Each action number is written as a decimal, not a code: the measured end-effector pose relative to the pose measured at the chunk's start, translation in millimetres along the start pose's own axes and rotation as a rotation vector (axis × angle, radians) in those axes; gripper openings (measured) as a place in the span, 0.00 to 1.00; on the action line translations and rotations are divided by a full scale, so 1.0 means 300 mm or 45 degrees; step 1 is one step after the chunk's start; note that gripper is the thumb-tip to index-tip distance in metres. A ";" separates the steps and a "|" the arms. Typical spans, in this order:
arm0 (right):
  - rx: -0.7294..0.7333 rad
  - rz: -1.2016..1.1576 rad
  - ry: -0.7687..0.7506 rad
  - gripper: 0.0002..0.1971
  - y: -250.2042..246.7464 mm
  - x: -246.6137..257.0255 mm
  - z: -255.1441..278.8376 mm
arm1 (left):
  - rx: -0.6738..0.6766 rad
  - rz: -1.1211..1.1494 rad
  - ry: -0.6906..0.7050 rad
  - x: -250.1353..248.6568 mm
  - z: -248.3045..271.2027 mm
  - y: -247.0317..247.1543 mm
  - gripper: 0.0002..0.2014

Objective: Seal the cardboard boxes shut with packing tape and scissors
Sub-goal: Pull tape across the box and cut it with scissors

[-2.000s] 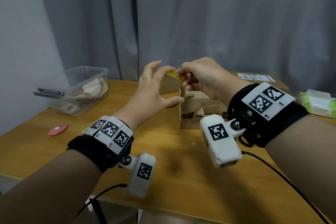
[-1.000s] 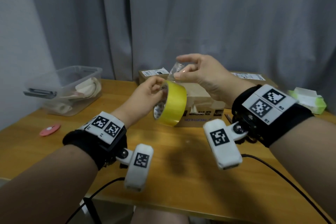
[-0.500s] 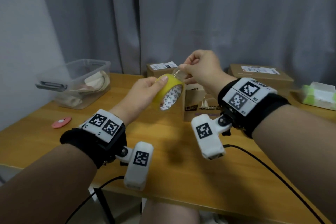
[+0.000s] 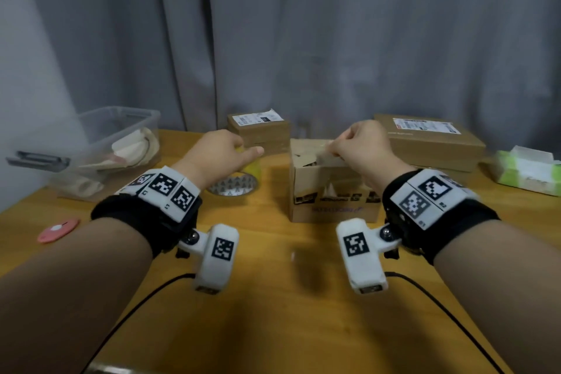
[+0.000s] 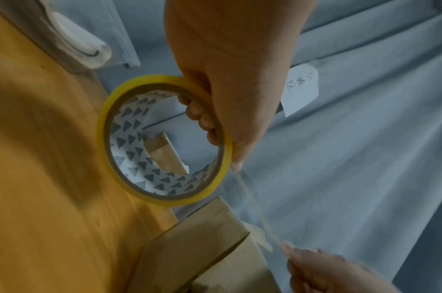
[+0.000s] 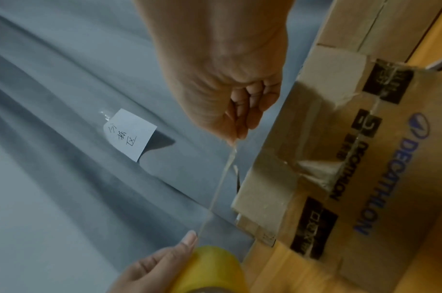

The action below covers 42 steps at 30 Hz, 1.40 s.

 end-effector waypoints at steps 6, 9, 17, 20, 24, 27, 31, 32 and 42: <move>-0.038 -0.148 -0.048 0.08 0.003 0.030 -0.006 | -0.021 0.032 -0.126 0.033 -0.032 -0.012 0.26; -0.034 -0.150 -0.097 0.07 0.005 0.062 0.007 | 0.001 0.049 -0.197 0.061 -0.027 -0.018 0.23; 0.071 -0.219 -0.249 0.08 0.066 0.101 0.063 | 0.006 0.097 -0.262 0.113 -0.006 -0.013 0.32; 0.204 -0.111 -0.244 0.09 0.096 0.104 0.063 | 0.041 0.115 -0.263 0.141 -0.009 -0.007 0.23; 0.236 -0.165 -0.177 0.11 0.079 0.076 0.050 | 0.041 0.189 -0.281 0.126 -0.002 -0.006 0.25; 0.244 -0.249 -0.134 0.11 0.067 0.050 0.042 | 0.037 0.203 -0.259 0.097 -0.009 0.001 0.27; 0.224 -0.236 -0.105 0.11 0.057 0.011 0.034 | 0.076 0.161 -0.240 0.066 -0.012 0.026 0.27; 0.211 -0.233 -0.098 0.11 0.054 0.004 0.031 | 0.088 0.152 -0.242 0.063 -0.013 0.035 0.26; 0.033 -0.178 -0.062 0.09 0.030 -0.043 0.021 | 0.160 0.082 -0.238 0.028 -0.039 0.090 0.28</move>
Point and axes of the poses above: each hand's wrist, its own z-axis away from the middle knuckle, its own y-axis out of the palm, x = y × z, the point moved 8 cm from there along -z, towards the middle knuckle, and after that the axes turned 11 degrees about z, right-handed, at the moved point
